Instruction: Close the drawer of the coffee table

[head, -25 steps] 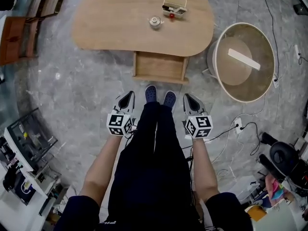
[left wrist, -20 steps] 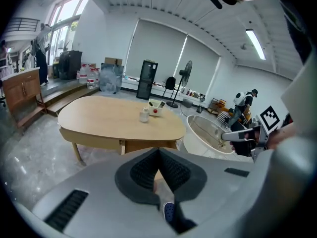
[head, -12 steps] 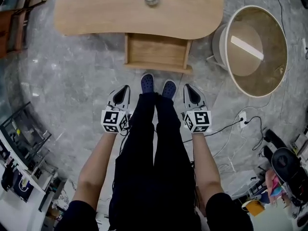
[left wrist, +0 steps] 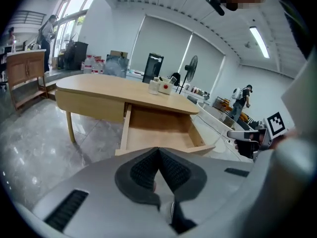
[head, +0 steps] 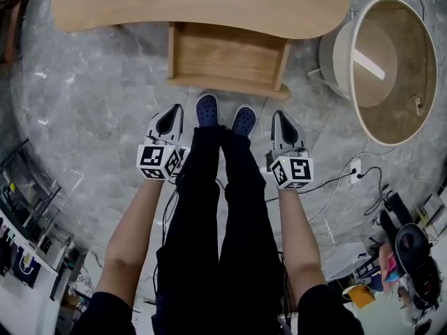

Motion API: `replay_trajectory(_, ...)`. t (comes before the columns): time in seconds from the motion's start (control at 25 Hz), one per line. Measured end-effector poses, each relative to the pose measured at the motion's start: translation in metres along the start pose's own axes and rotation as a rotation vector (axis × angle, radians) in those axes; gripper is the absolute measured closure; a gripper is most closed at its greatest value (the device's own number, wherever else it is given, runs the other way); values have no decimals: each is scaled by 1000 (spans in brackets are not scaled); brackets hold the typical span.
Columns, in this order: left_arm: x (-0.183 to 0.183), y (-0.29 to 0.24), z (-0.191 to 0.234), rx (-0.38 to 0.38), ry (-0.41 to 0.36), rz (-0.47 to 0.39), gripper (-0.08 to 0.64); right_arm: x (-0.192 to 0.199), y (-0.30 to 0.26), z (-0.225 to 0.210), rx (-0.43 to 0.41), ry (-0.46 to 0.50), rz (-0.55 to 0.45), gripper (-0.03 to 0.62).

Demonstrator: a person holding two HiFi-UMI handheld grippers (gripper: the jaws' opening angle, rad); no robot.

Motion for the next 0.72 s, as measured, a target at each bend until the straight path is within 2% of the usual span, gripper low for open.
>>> replay_trajectory(0.16, 31, -17, 11, -28, 30, -13, 535, 27, -13, -11, 19, 2, -29, 565)
replay_trajectory(0.36, 63, -39, 24, -14, 54, -23, 535, 68, -26, -28, 35, -13, -32, 566)
replay_trajectory(0.72, 82, -59, 56, -33, 109, -109, 535, 104, -37, -46, 58, -10, -75, 565)
Point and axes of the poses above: the fingertips, and each gripper's own axes: y backward along the fingers, z to its left, x out of its underside, the point moved 7 cm from there along y, backward along the fingers, and after that the axes turned 12 degrees about -z, right-handed, at the moved point
